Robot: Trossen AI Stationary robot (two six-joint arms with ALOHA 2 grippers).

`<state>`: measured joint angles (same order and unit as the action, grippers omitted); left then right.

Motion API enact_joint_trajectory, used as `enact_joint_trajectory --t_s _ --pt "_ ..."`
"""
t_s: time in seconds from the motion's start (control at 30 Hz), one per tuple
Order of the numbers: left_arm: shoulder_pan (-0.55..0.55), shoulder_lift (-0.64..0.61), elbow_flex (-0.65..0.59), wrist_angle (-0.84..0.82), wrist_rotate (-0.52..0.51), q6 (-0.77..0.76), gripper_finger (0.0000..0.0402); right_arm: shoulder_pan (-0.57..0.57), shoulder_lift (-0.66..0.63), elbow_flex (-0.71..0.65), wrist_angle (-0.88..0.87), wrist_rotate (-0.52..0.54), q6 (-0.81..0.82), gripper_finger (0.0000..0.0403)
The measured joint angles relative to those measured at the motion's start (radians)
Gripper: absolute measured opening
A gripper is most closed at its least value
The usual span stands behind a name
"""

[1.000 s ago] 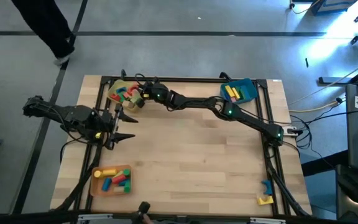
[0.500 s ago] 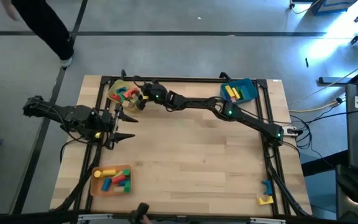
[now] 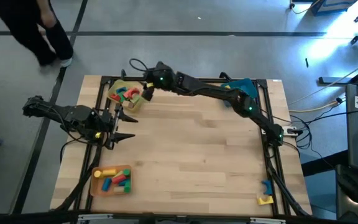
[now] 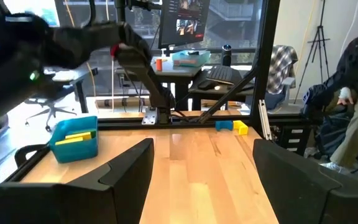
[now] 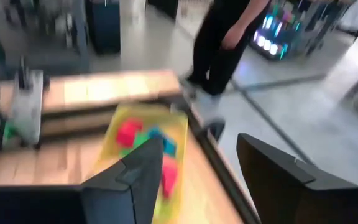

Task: Sort blocks by size
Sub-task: Put the yellow arch block into the yellow bin

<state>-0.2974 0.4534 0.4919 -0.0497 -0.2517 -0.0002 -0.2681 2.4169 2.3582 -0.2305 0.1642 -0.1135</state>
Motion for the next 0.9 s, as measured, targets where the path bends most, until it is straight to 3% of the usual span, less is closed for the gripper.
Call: enact_joint_trajectory --t_s 0.3,0.43,0.6,0.9 --pt "0.0 0.009 -0.001 -0.06 0.0 -0.019 0.026 0.062 -0.22 0.002 -0.464 0.03 -0.026 0.0205" --pt "0.0 0.032 -0.002 -0.07 0.0 -0.019 0.026 0.124 -0.259 -0.007 -0.678 0.037 -0.012 0.0205" --pt "0.0 0.059 -0.035 -0.061 0.0 -0.028 0.026 0.231 -0.327 0.0 -0.878 0.036 0.063 0.0205" --pt "0.0 0.089 -0.15 0.08 0.0 -0.106 0.026 0.443 -0.325 -0.004 -1.137 0.036 0.283 0.0205"
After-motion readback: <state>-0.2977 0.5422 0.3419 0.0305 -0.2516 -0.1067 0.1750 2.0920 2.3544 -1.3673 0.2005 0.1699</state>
